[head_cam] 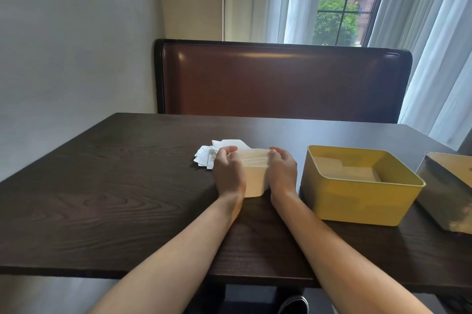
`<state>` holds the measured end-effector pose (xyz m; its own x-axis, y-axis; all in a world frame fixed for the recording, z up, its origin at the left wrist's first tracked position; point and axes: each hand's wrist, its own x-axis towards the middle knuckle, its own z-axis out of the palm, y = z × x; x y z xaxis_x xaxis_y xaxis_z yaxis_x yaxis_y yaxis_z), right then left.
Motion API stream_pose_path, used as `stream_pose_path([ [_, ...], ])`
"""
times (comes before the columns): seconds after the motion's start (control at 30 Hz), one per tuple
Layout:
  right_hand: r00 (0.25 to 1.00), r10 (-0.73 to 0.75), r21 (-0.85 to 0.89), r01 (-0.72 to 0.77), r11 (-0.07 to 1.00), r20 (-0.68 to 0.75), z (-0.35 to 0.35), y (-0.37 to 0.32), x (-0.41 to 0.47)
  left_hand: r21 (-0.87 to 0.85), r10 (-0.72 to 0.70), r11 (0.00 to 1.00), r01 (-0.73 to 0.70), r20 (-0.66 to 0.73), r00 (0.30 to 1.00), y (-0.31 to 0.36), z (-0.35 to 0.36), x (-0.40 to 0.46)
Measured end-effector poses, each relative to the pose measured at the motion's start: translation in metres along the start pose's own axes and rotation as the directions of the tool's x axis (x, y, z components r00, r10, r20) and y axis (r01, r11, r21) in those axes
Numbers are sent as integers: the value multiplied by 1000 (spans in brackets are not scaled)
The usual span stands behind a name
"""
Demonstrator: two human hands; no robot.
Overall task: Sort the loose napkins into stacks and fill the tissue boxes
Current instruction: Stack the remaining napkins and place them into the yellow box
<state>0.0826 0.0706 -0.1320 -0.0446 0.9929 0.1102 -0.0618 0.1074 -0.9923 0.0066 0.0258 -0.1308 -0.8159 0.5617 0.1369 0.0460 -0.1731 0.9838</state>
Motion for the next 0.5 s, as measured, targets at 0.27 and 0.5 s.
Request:
stream_pose_path([
  [0.27, 995, -101, -68, 100, 993, -10, 0, -6, -5, 101, 100, 989, -105, 56, 993, -5, 3, 1],
  [0.5, 984, -32, -15, 36, 999, 178, -5, -13, -10, 105, 167, 981, -161, -52, 985, 5, -4, 7],
])
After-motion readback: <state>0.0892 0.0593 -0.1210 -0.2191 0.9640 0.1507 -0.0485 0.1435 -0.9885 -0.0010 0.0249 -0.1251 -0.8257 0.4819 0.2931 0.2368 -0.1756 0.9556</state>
